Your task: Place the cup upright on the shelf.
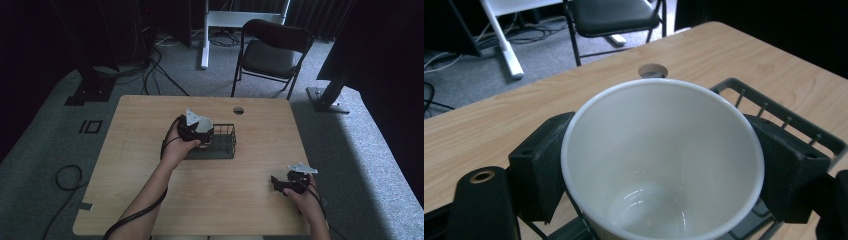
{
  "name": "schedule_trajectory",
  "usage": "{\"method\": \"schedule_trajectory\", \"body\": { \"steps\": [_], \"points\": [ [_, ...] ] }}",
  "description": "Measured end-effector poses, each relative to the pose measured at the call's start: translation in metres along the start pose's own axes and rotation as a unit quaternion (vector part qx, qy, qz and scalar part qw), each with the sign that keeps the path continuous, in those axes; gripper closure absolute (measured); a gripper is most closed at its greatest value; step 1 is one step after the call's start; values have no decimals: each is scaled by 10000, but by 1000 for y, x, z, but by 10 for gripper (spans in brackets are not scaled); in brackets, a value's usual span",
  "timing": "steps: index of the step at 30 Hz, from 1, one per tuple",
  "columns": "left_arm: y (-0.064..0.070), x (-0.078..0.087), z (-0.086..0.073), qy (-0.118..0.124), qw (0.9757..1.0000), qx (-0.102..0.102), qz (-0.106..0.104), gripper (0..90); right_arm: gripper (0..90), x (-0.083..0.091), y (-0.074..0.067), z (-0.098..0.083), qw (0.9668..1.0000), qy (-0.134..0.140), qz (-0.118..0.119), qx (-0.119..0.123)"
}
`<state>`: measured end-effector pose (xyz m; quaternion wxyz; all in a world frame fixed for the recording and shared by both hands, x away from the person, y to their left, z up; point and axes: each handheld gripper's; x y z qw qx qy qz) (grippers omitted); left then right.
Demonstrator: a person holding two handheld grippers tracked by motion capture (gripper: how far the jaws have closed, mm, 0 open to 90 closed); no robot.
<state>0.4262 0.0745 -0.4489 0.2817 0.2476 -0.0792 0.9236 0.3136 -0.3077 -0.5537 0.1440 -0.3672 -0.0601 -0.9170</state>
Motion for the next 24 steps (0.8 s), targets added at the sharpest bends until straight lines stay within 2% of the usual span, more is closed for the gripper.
{"method": "schedule_trajectory", "body": {
  "steps": [2, 8, 11, 13, 19, 24],
  "points": [
    [-1, 1, 1, 32, 10000, 87, -31, 107, 108, 0, 0, 0, 10000, 0, 0, 1],
    [-2, 7, 3, 3, 10000, -65, -55, 39, 107, 0, 0, 0, 10000, -1, 1, 0],
    [-1, 12, 4, 23, 9999, 3, -108, 39, 107, 0, 0, 0, 10000, 0, 0, 0],
    [-1, 15, 4, 14, 9999, -73, -140, 39, 107, 0, 0, 0, 10000, 0, 1, 1],
    [-3, 25, 3, -19, 9998, -72, -170, 39, 108, 0, 0, 0, 10000, 0, 0, 0],
    [-5, 36, 2, -67, 9999, -122, -95, 40, 107, 0, 0, 0, 10000, 0, -1, 2]
  ]
}}
Point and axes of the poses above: each handheld gripper's, and its own axes: x roughly backward along the jaws, z roughly out of its top, y roughly to its right, and after that the axes turned 1 degree about x, right-handed
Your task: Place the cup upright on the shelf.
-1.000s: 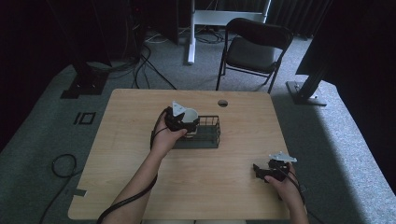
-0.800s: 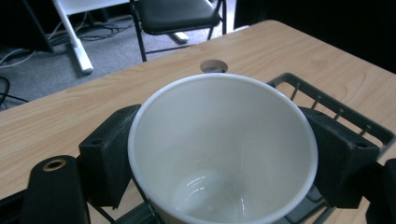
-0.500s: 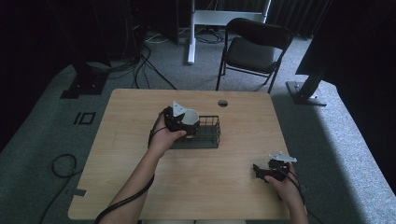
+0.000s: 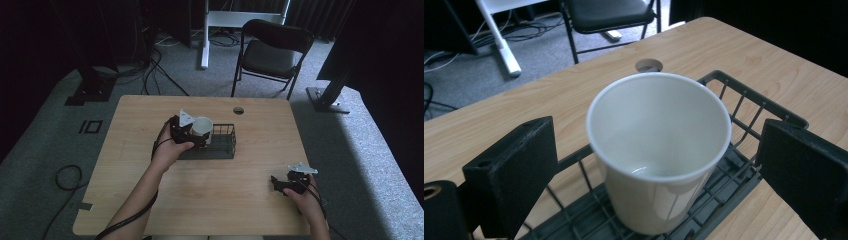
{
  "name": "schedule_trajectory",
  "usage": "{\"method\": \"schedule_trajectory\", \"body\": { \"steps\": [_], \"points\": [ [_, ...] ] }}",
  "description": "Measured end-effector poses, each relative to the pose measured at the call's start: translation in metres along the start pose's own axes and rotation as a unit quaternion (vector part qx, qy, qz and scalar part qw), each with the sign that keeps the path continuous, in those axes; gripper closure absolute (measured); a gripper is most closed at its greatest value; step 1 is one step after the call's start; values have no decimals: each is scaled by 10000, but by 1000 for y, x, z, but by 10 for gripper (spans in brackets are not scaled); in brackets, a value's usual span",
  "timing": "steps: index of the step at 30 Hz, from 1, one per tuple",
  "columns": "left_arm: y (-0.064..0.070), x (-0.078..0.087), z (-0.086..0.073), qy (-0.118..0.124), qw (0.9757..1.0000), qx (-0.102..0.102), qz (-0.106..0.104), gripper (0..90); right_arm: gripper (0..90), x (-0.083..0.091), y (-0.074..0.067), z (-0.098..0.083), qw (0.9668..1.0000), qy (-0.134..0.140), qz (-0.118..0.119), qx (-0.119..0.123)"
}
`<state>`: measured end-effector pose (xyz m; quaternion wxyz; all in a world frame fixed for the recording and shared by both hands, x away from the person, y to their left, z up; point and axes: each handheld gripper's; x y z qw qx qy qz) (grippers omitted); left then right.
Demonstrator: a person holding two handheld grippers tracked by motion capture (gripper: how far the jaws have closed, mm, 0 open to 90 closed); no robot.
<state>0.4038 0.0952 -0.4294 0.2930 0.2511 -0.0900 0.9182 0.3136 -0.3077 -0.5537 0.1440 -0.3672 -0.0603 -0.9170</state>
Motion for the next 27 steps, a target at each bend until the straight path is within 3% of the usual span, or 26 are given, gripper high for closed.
{"method": "schedule_trajectory", "body": {
  "steps": [19, 27],
  "points": [
    [-14, 35, -21, 101, 9998, 168, 72, 42, 108, 0, 0, 0, 10000, 2, 3, -4],
    [-24, 46, -35, 102, 9993, 334, 112, 43, 108, 0, 0, 0, 10000, 6, 1, 3]
  ]
}}
Point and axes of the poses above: each handheld gripper's, and its own axes: x roughly backward along the jaws, z roughly out of its top, y roughly to its right, and after that the axes turned 1 degree about x, right-handed
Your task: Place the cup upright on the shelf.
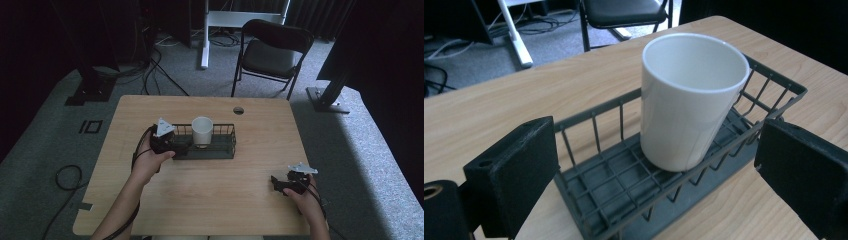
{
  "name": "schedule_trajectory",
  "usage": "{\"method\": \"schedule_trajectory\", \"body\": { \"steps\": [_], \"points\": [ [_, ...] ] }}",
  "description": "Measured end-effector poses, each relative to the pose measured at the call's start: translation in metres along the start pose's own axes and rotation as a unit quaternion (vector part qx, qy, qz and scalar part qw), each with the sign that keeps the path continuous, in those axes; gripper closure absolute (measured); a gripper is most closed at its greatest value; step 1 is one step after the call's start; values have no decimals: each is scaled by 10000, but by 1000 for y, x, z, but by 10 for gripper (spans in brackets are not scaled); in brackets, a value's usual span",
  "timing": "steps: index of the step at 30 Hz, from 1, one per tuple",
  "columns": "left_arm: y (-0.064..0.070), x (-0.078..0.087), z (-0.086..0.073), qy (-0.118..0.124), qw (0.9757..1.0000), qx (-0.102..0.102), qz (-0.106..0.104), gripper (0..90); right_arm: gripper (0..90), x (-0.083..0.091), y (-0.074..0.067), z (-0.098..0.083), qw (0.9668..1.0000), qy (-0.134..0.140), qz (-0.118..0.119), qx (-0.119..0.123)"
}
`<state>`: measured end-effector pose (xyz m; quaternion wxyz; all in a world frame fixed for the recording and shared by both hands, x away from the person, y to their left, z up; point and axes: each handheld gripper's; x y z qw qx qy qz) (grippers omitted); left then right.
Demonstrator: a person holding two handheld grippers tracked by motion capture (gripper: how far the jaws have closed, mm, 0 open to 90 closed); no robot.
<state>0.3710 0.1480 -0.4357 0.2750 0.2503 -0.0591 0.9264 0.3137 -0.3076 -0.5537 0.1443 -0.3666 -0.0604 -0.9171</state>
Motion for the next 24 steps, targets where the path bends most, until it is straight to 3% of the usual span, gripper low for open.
{"method": "schedule_trajectory", "body": {
  "steps": [2, 14, 24],
  "points": [
    [-2, 2, -3, -13, 10000, -32, 57, 43, 108, 0, 0, 0, 10000, -2, -1, -2],
    [-20, 23, -33, 55, 9994, 260, 210, 47, 108, 0, 0, 0, 10000, -4, 1, -8],
    [-32, 35, -57, -60, 9983, 360, 451, 47, 108, 0, 0, 0, 10000, -5, 1, -8]
  ]
}}
Point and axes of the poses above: each handheld gripper's, and its own axes: x roughly backward along the jaws, z roughly out of its top, y roughly to its right, and after that the axes turned 1 degree about x, right-handed
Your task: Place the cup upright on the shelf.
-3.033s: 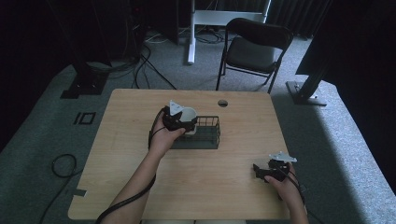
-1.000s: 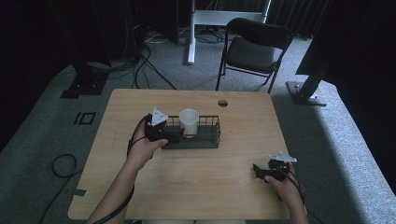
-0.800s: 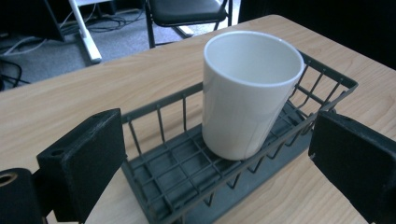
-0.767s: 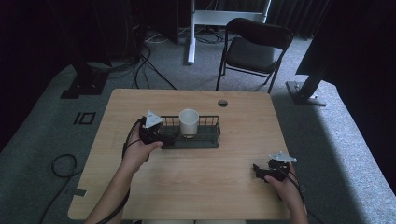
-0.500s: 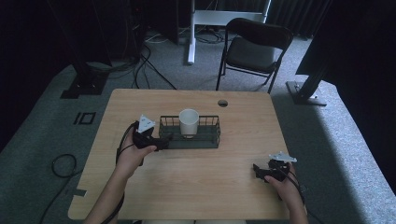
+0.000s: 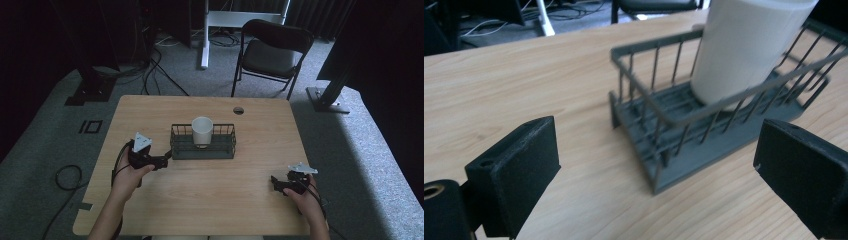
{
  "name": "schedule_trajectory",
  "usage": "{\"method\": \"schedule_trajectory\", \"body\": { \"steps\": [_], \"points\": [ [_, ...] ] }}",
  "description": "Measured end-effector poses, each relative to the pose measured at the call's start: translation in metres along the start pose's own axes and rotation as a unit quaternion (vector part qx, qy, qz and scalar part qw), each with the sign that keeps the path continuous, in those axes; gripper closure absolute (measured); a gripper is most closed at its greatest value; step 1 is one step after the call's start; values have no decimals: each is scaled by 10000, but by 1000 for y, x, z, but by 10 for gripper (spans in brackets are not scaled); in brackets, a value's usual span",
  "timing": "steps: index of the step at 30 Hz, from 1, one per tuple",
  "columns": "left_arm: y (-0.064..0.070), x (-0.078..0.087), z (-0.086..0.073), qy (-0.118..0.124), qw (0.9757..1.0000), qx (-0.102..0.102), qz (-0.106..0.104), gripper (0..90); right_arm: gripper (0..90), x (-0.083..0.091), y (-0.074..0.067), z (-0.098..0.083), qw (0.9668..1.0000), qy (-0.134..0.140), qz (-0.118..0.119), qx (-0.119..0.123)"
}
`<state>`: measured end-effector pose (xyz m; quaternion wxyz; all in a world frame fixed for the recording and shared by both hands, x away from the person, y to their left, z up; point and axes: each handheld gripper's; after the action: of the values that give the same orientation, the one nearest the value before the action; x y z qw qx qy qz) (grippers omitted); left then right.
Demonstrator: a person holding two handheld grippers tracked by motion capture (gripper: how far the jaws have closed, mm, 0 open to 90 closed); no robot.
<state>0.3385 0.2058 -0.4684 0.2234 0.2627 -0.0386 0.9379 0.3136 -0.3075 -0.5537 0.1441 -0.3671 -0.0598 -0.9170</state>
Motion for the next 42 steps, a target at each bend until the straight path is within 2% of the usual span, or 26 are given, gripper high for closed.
{"method": "schedule_trajectory", "body": {
  "steps": [4, 15, 20, 22, 26, 28, 32, 35, 36, 38, 39, 42],
  "points": [
    [-6, 1, -12, -121, 9999, 46, 63, 47, 108, 0, 0, 0, 10000, 0, 0, 1],
    [-11, 1, -40, -305, 9992, 193, 179, 47, 108, 0, 0, 0, 10000, 6, 0, 11],
    [-14, 1, -53, -480, 9984, 202, 234, 47, 108, 0, 0, 0, 10000, 6, 0, 10],
    [-16, 2, -57, -494, 9981, 284, 252, 47, 108, 0, 0, 0, 10000, 6, -1, 12],
    [-19, 4, -63, -547, 9976, 300, 300, 47, 108, 0, 0, 0, 10000, 6, 0, 11],
    [-23, 6, -69, -553, 9970, 386, 380, 47, 108, 0, 0, 0, 10000, 6, -1, 12],
    [-29, 10, -75, -652, 9959, 406, 473, 46, 108, 0, 0, 0, 10000, 6, -1, 12],
    [-34, 13, -80, -703, 9953, 475, 474, 47, 108, 0, 0, 0, 10000, 6, -1, 11],
    [-37, 14, -81, -698, 9952, 530, 445, 46, 108, 0, 0, 0, 10000, 6, -1, 10],
    [-41, 16, -84, -662, 9942, 643, 543, 46, 108, 0, 0, 0, 10000, 6, -2, 10],
    [-42, 16, -85, -709, 9940, 596, 577, 46, 108, 0, 0, 0, 10000, 7, -1, 10],
    [-45, 18, -90, -787, 9928, 632, 651, 46, 108, 0, 0, 0, 10000, 7, -1, 11]
  ]
}}
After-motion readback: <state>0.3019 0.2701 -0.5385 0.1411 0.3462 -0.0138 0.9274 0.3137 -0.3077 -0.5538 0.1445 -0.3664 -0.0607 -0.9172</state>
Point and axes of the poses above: each handheld gripper's, and its own axes: x roughly backward along the jaws, z roughly out of its top, y roughly to its right, and after that the axes turned 1 degree about x, right-handed
